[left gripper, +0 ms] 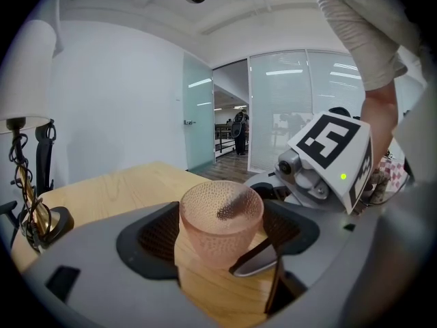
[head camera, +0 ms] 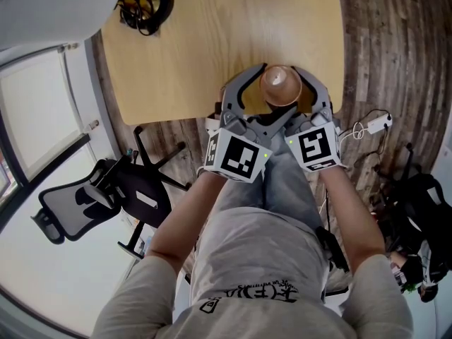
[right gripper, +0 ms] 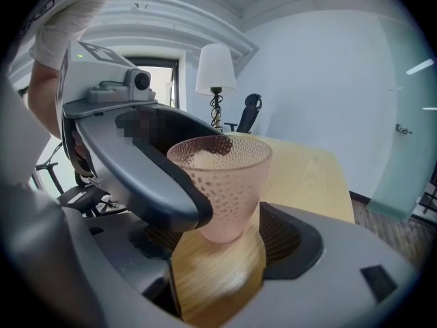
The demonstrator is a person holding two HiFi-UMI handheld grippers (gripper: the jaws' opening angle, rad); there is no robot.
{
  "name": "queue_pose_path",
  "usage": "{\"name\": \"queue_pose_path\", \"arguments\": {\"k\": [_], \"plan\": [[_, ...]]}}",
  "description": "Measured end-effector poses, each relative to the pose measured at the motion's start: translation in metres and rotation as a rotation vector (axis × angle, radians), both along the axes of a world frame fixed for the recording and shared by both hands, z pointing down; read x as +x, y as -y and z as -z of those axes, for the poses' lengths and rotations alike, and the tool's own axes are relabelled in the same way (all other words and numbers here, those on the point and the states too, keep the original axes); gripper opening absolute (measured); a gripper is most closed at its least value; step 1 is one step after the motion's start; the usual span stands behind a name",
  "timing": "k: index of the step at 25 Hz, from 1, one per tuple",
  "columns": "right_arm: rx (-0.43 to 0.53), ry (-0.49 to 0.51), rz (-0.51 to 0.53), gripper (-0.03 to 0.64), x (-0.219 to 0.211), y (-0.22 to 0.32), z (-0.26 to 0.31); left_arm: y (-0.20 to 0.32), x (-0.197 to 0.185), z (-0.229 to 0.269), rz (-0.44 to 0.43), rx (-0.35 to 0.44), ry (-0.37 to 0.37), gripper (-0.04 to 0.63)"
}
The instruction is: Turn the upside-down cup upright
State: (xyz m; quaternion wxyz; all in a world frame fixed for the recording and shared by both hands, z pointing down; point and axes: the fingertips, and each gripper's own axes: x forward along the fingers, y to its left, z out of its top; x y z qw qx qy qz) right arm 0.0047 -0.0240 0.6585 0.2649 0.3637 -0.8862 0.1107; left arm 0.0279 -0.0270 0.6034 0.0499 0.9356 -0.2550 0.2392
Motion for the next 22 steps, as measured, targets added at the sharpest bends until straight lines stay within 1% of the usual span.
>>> {"name": "queue_pose_path", "arguments": {"k": [8, 11, 15, 17, 19, 20, 21, 22], "plan": [[0.029, 0.044, -0.017, 0.333, 0.004, -0.002, 0.011, -0.002, -0.005, 0.015, 0.027, 0.016, -0.066, 0.393], [0.032, 0.040, -0.018, 0.339, 0.007, -0.003, 0.016, -0.001, -0.009, 0.028, 0.021, 0.051, -0.078, 0.394], [0.029, 0.036, -0.029, 0.341, 0.023, -0.014, 0.029, -0.007, -0.021, 0.047, 0.036, 0.062, -0.095, 0.394], [0.013, 0.040, -0.040, 0.339, 0.035, -0.024, 0.040, -0.012, -0.026, 0.062, 0.021, 0.064, -0.123, 0.393], [0.006, 0.065, -0.057, 0.337, 0.042, -0.033, 0.060, -0.021, -0.032, 0.080, 0.000, 0.049, -0.157, 0.391], [0.012, 0.087, -0.069, 0.334, 0.044, -0.035, 0.074, -0.025, -0.034, 0.090, -0.006, 0.042, -0.170, 0.386], [0.023, 0.112, -0.085, 0.310, 0.046, -0.036, 0.090, -0.029, -0.035, 0.100, -0.006, 0.035, -0.185, 0.350], [0.036, 0.137, -0.102, 0.254, 0.049, -0.036, 0.107, -0.031, -0.036, 0.110, 0.005, 0.024, -0.207, 0.291]]}}
